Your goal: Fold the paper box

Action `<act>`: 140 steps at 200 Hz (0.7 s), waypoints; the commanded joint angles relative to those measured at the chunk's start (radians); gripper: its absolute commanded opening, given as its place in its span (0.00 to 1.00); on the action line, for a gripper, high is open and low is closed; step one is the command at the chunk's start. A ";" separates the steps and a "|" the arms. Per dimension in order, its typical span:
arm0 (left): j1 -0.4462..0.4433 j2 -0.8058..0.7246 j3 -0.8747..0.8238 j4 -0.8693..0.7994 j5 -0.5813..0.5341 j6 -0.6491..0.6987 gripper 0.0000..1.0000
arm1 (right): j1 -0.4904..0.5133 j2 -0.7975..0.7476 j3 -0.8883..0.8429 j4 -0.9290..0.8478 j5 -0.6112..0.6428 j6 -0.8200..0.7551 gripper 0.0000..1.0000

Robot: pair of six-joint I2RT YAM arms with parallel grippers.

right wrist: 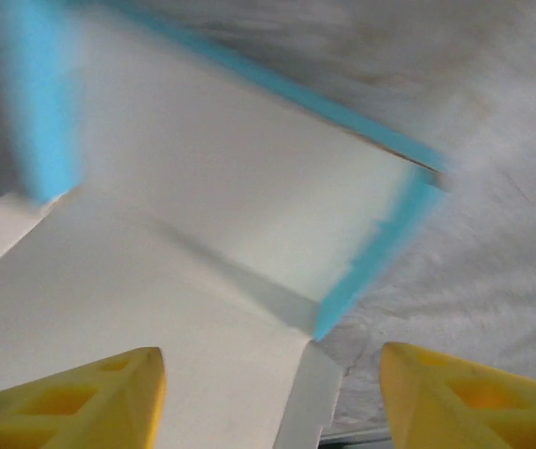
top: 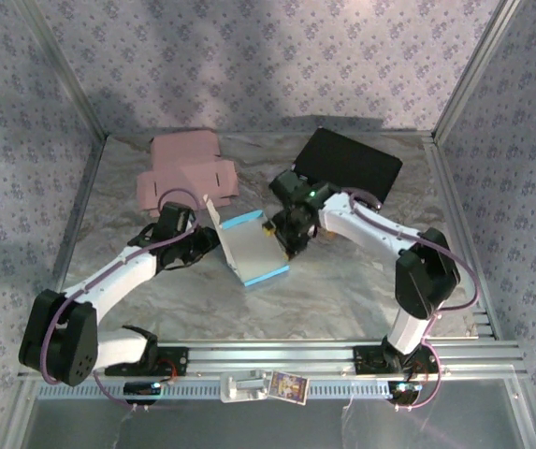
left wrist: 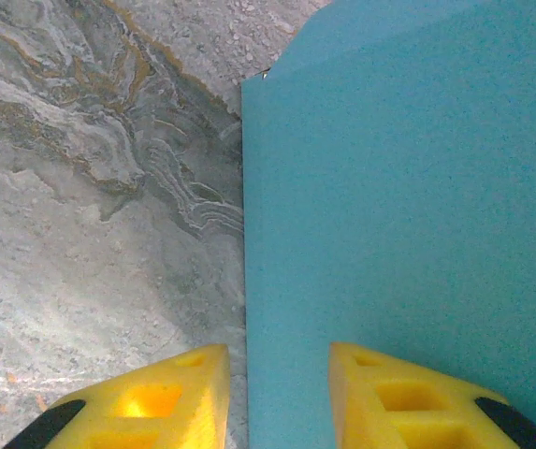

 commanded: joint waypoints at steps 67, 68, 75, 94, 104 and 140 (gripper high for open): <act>0.015 0.013 0.030 0.053 0.031 0.010 0.33 | 0.181 0.228 0.515 -0.252 -0.047 -0.942 0.59; 0.015 0.013 0.030 0.053 0.031 0.009 0.33 | 0.182 0.236 0.522 -0.256 -0.044 -0.945 0.59; 0.015 0.014 0.030 0.054 0.030 0.010 0.33 | 0.183 0.254 0.544 -0.272 -0.040 -0.947 0.58; 0.016 0.018 0.031 0.058 0.036 0.010 0.33 | 0.192 0.308 0.588 -0.280 -0.027 -0.950 0.56; 0.015 0.020 0.031 0.060 0.037 0.010 0.33 | 0.192 0.330 0.604 -0.280 -0.037 -0.939 0.54; 0.017 0.025 0.033 0.058 0.044 0.015 0.33 | 0.194 0.385 0.672 -0.298 -0.006 -0.921 0.52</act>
